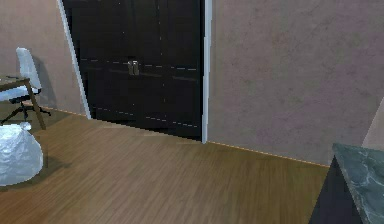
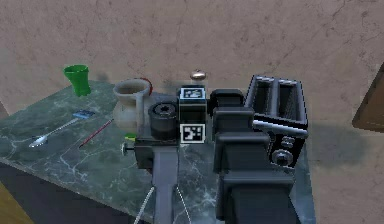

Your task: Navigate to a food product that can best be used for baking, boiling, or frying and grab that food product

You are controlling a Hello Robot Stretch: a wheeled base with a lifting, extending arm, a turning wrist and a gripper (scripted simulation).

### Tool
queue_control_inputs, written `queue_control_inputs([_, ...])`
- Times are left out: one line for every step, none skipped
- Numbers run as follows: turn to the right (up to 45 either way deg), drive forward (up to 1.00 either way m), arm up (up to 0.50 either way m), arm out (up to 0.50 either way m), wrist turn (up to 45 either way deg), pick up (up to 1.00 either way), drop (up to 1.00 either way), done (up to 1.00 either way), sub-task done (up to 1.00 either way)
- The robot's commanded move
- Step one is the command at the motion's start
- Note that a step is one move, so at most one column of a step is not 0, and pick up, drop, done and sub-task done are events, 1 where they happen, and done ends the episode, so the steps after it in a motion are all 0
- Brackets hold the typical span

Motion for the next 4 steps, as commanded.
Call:
queue_control_inputs([0.0,0.00,0.00,0.00,45.0,0.00,0.00,0.00,0.00])
queue_control_inputs([0.0,0.00,0.00,0.00,45.0,0.00,0.00,0.00,0.00])
queue_control_inputs([0.0,0.00,0.00,0.00,45.0,0.00,0.00,0.00,0.00])
queue_control_inputs([0.0,0.00,0.00,0.00,21.0,0.00,0.00,0.00,0.00])
